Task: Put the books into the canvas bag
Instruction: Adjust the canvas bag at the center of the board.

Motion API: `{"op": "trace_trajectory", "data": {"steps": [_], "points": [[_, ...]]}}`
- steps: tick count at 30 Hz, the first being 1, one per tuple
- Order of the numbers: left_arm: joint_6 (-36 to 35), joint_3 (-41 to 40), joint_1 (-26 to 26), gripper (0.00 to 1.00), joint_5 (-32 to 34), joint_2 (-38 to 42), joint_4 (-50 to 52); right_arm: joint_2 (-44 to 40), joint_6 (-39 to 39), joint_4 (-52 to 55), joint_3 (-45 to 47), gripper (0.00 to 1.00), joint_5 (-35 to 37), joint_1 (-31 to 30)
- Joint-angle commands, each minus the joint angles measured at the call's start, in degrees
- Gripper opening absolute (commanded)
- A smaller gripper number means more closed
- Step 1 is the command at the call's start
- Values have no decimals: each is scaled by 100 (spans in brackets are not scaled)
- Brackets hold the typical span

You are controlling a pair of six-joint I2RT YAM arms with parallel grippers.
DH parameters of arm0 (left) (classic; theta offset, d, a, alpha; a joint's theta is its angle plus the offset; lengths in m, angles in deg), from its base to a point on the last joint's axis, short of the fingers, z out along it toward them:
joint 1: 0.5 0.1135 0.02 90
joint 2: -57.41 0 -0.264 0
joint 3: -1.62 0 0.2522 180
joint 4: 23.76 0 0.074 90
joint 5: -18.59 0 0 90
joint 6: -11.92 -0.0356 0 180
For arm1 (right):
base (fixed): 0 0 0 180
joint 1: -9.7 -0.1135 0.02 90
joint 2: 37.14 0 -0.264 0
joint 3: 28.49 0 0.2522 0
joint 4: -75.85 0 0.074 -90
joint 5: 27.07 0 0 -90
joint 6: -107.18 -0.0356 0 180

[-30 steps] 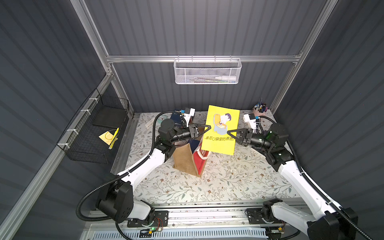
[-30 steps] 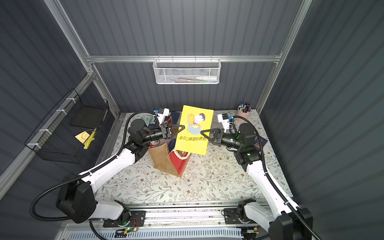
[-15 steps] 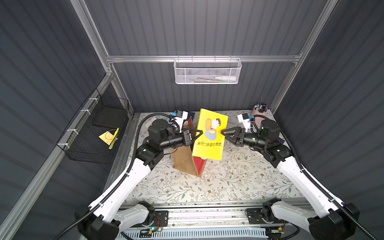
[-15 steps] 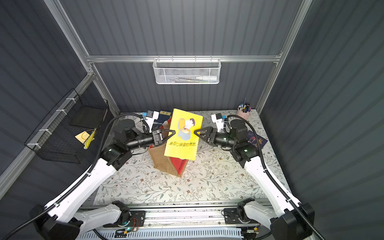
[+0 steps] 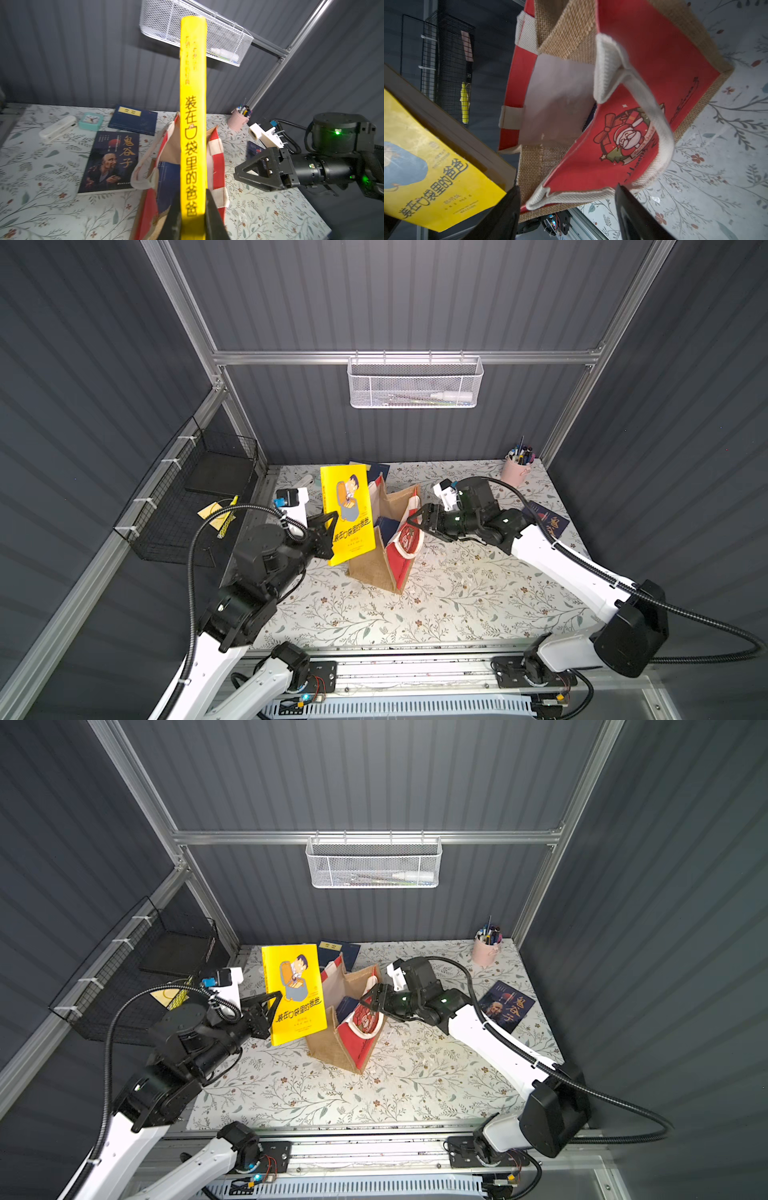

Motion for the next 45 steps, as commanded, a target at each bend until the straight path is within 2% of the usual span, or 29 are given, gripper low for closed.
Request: {"op": "trace_trajectory", "data": {"steps": [1, 2, 7, 16, 19, 21, 24, 26, 31, 36, 41, 45], "points": [[-320, -92, 20, 0, 650, 230, -231, 205, 89, 390, -315, 73, 470, -154], [-356, -92, 15, 0, 673, 250, -191, 283, 79, 427, -376, 73, 725, -173], [-542, -57, 20, 0, 711, 287, -135, 505, 169, 669, -562, 71, 882, -235], [-751, -26, 22, 0, 689, 249, -344, 714, 290, 883, -808, 66, 1013, -437], [-772, 70, 20, 0, 641, 192, -316, 809, 337, 925, -918, 61, 980, -507], [-776, 111, 16, 0, 587, 179, -327, 852, 385, 954, -966, 52, 953, -549], [-818, 216, 17, 0, 508, 147, -351, 846, 418, 941, -918, 28, 875, -556], [-866, 318, 16, 0, 461, 112, -388, 742, 493, 929, -847, 16, 894, -556], [-919, 478, 20, 0, 309, 2, -671, 363, 728, 955, -613, 1, 734, -375], [-818, 683, 17, 0, -85, -344, -964, -106, 994, 1080, -349, 0, 166, 63], [-499, 1027, 15, 0, -865, -1011, -1180, -365, 1628, 1823, -503, 0, 90, 260], [-267, 1297, 15, 0, -1285, -1504, -1408, -557, 1843, 2031, -467, 0, 6, 361]]}}
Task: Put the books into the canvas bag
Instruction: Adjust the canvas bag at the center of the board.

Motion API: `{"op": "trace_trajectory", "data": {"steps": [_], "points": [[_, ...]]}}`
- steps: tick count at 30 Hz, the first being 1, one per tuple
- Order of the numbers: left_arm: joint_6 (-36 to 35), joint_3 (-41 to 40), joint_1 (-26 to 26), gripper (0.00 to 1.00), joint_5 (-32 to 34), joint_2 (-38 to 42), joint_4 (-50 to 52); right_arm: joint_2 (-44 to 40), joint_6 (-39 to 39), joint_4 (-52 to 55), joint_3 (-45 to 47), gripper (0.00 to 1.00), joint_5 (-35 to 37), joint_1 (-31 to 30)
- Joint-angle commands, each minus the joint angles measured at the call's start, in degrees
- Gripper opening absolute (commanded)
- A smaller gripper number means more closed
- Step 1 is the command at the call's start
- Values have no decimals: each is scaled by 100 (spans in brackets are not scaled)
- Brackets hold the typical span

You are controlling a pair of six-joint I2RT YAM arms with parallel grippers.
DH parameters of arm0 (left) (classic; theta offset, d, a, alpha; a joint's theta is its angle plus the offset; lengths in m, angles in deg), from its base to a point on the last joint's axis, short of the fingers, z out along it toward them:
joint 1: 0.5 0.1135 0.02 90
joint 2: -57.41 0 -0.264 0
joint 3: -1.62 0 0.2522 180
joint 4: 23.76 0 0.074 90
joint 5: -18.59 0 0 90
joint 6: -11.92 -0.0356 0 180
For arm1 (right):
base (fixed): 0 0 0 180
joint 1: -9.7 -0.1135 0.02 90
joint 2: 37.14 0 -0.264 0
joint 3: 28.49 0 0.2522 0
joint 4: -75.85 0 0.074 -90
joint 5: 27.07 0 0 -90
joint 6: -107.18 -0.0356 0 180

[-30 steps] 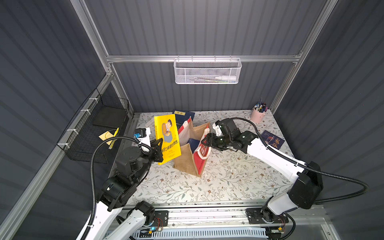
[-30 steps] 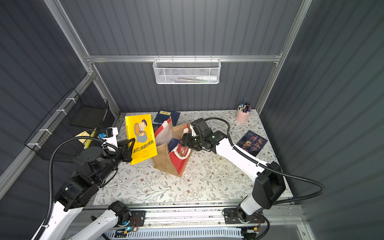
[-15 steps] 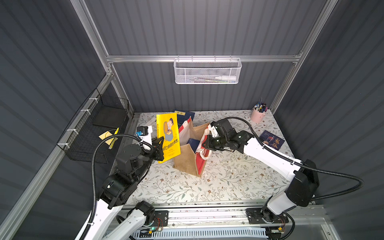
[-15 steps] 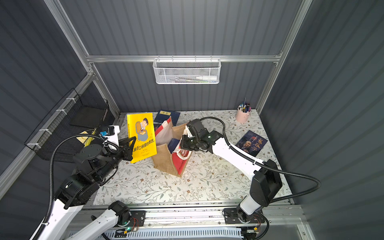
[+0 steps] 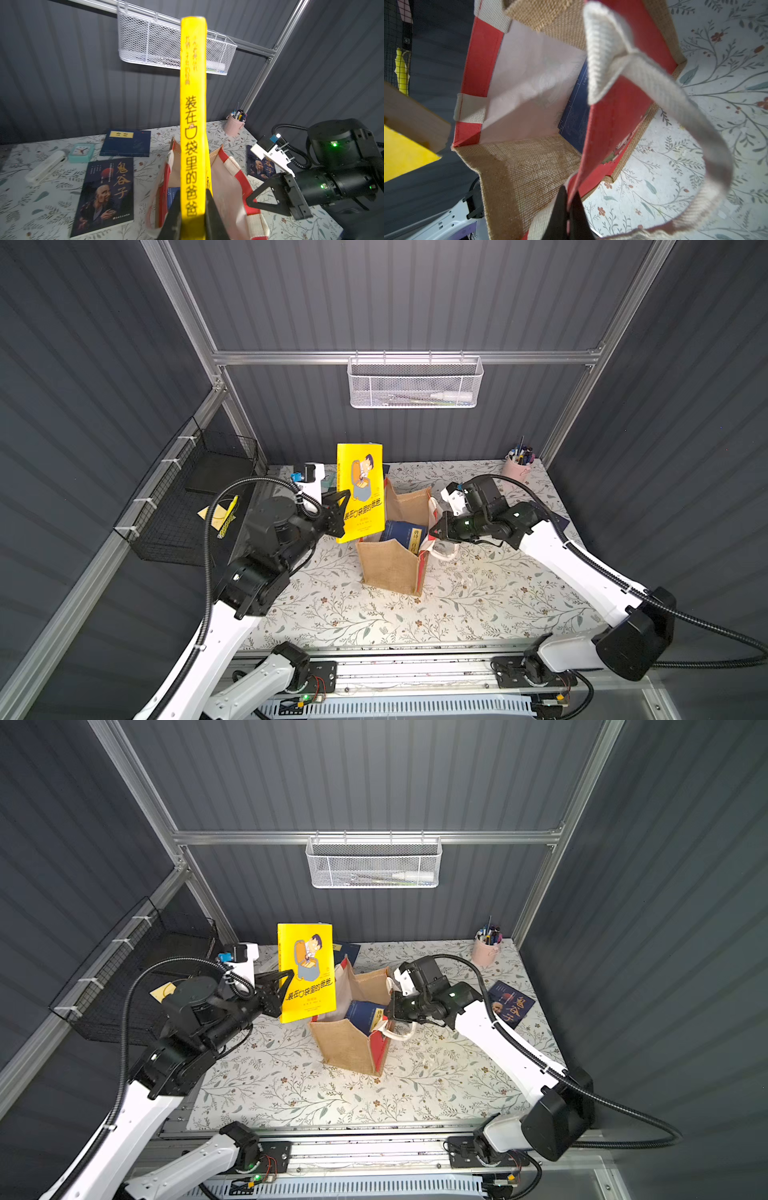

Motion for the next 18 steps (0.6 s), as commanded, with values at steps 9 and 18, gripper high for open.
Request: {"op": "trace_trajectory", "data": {"steps": [9, 18], "points": [[842, 593, -153, 0, -1193, -1212, -899, -631, 421, 187, 275, 0, -342, 300], [253, 914, -862, 0, -1012, -1804, 69, -718, 333, 55, 496, 0, -516, 523]]}}
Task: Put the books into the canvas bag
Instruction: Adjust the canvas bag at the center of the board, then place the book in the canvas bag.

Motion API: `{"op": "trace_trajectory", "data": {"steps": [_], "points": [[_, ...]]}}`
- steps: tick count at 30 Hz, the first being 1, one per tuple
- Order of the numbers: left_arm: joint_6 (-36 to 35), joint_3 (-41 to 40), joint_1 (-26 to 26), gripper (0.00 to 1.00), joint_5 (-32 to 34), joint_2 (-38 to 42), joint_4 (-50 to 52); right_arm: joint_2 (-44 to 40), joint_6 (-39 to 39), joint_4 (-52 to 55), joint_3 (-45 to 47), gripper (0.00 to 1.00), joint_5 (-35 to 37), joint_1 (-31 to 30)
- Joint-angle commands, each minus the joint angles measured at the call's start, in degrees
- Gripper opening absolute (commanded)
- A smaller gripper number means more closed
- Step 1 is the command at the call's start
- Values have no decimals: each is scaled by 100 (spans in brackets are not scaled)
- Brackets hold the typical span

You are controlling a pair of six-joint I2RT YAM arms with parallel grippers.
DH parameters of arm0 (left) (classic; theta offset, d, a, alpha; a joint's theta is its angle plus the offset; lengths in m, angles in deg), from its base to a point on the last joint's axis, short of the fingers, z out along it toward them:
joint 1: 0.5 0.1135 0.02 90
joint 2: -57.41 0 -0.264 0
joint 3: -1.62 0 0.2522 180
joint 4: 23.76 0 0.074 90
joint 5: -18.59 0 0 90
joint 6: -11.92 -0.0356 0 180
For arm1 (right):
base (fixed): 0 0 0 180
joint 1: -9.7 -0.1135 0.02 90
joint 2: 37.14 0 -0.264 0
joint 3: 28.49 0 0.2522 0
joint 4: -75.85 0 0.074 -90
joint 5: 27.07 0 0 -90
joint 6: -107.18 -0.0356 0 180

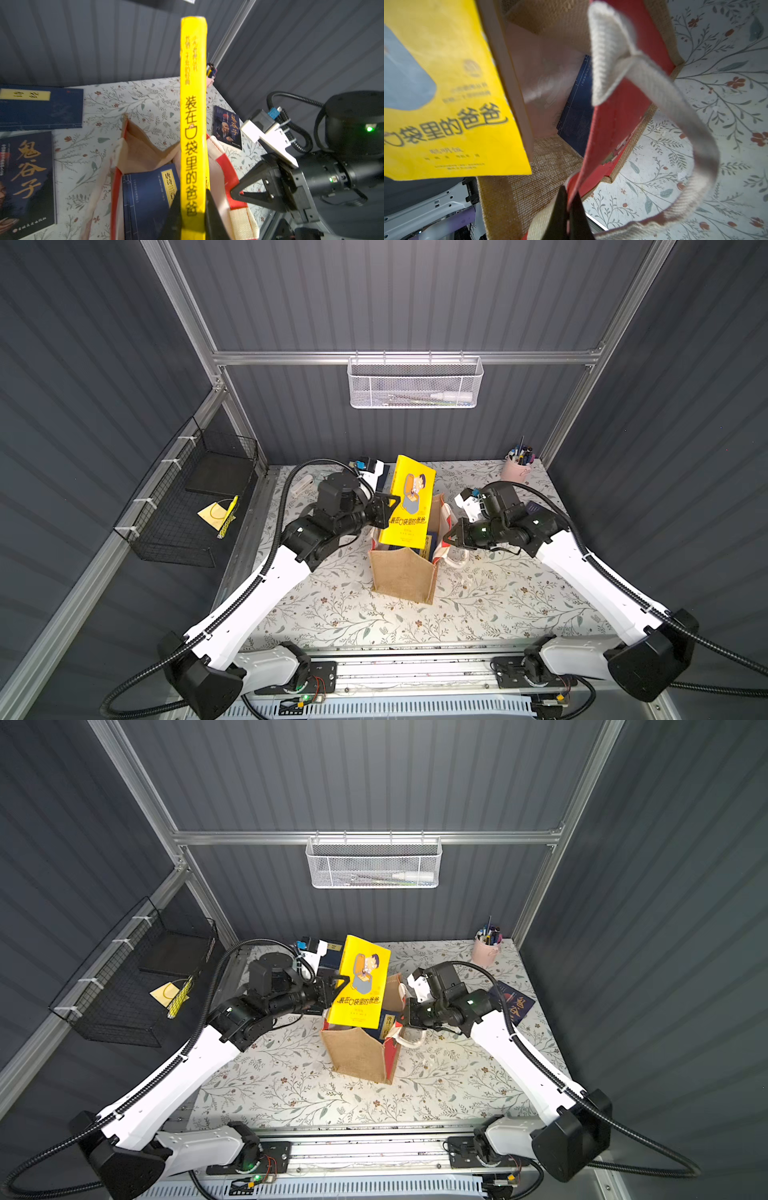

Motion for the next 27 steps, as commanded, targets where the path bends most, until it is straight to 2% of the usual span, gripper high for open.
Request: {"op": "trace_trajectory", "data": {"steps": [1, 7, 16, 27], "points": [[-360, 480, -129, 0, -162, -32, 192, -145, 61, -196, 20, 0, -190, 60], [-787, 551, -149, 0, -210, -130, 939, -199, 50, -172, 45, 0, -199, 116], [-955, 1206, -158, 0, 689, -446, 2143, -257, -31, -282, 122, 0, -268, 149], [-1252, 1489, -359, 0, 394, -832, 2251, -271, -110, -353, 119, 0, -504, 150]]}}
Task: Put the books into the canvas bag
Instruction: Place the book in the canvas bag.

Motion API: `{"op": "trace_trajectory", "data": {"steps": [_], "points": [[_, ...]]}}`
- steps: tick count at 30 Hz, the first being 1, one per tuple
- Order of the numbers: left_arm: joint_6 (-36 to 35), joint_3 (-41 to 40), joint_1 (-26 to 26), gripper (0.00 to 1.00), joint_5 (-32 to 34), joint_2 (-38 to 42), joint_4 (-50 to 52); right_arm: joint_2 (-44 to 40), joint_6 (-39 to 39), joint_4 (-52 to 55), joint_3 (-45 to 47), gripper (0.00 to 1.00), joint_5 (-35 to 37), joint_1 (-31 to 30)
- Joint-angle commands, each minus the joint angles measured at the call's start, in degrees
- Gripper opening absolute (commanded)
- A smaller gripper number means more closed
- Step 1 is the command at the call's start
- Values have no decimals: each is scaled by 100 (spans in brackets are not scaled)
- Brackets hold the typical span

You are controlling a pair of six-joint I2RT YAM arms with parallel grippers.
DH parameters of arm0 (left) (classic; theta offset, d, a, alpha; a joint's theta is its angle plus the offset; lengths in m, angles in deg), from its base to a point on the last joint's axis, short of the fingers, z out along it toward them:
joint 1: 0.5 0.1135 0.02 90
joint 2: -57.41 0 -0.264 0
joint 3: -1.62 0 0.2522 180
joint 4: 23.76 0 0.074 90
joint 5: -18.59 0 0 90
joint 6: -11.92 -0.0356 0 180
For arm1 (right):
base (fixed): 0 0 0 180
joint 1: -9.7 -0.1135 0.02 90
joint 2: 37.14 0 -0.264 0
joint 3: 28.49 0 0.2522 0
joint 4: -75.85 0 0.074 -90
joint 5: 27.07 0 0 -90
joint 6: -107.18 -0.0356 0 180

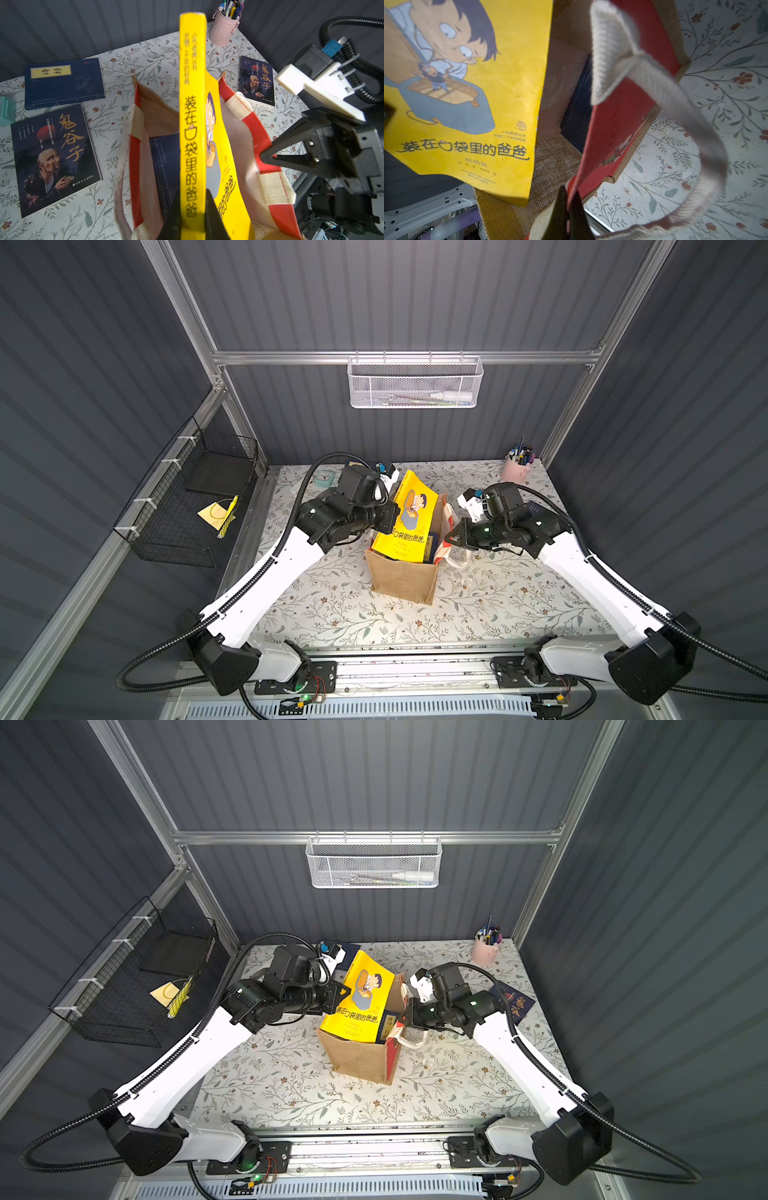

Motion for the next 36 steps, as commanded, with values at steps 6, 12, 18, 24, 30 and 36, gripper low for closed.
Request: {"op": "trace_trajectory", "data": {"steps": [6, 12, 18, 24, 30, 36], "points": [[-621, -19, -98, 0, -743, 249, -144, -200, -13, -231, 33, 0, -210, 14], [-804, -160, -93, 0, -880, 417, -150, -154, -5, -210, -11, 0, -230, 14], [-708, -289, -106, 0, -1040, 172, -99, -174, -22, -208, -20, 0, -237, 18], [-166, 133, -107, 0, -118, -532, 482, -254, 16, -190, -3, 0, -259, 13], [755, 1061, -122, 0, 1134, -1448, 1345, -273, -23, -275, 103, 0, -391, 7], [1256, 2145, -581, 0, 2749, -2119, 2269, -275, -146, -509, 250, 0, -580, -28]]}}
